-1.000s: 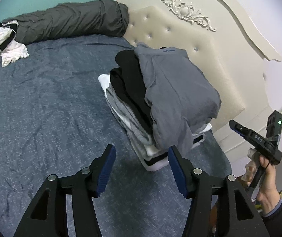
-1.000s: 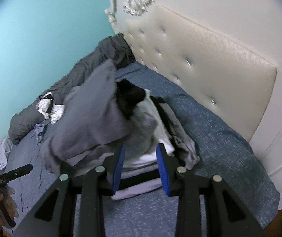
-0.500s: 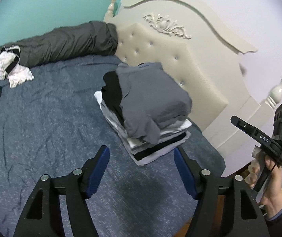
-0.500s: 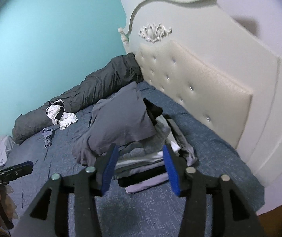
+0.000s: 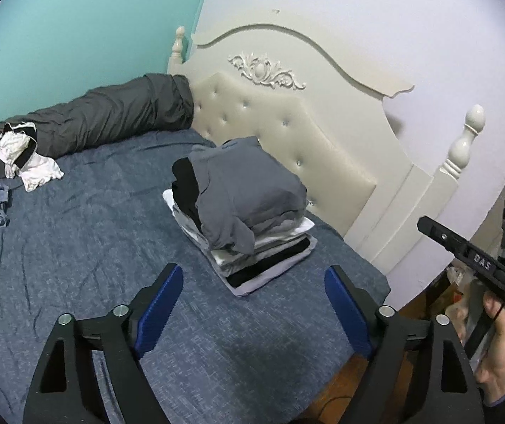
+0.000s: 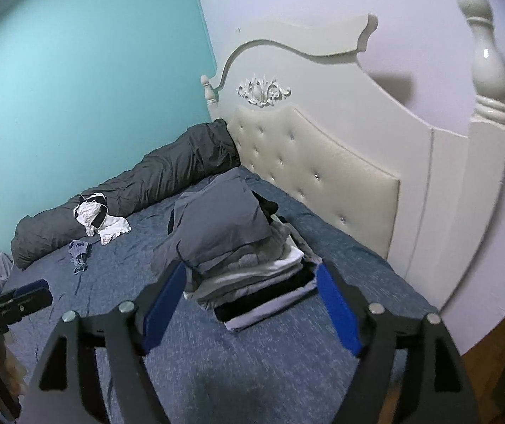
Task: Fold clothes
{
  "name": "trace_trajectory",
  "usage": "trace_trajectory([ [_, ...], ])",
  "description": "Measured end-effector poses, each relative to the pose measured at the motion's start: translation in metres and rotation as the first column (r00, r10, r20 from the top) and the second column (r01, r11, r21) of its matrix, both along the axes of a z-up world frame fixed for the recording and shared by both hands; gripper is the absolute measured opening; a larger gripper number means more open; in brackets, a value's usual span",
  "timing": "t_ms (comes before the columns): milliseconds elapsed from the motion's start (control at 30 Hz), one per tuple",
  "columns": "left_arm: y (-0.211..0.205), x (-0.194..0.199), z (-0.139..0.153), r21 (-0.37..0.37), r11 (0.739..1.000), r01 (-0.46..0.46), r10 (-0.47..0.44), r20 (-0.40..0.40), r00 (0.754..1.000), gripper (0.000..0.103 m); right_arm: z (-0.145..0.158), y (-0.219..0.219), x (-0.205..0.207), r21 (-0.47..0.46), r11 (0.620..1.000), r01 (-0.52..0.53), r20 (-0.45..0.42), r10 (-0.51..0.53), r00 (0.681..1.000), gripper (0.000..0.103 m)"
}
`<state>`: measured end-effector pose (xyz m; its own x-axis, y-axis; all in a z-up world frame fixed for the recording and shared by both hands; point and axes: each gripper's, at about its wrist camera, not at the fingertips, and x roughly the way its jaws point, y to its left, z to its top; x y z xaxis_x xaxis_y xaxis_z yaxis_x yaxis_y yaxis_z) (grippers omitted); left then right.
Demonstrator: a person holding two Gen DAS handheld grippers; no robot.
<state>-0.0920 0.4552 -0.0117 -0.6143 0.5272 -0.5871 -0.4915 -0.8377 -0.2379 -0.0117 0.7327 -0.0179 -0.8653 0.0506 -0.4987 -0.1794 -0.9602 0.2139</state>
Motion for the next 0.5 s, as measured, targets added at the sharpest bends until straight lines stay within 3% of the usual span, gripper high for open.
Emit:
trace_trajectory([
  [200,-0.009,0.021,0.004,-0.011,1.000,0.006,-0.006,-0.033,0.999,0.093,0.004,-0.020,0.031,0.017,0.999,0.029,-0.011,-0.029,1.000,0.085],
  [333,-0.016,0.037,0.008,-0.023,1.000,0.000,-0.001,-0.062,0.998,0.101,0.005,-0.034,0.049,0.031,0.999,0.035,-0.009,-0.035,0.999,0.086],
  [500,-0.025,0.055,0.009,-0.039,0.999,-0.008,0.005,-0.086,0.996,0.103,0.007,-0.050,0.069,0.042,0.998,0.047,-0.013,-0.046,0.999,0.097],
])
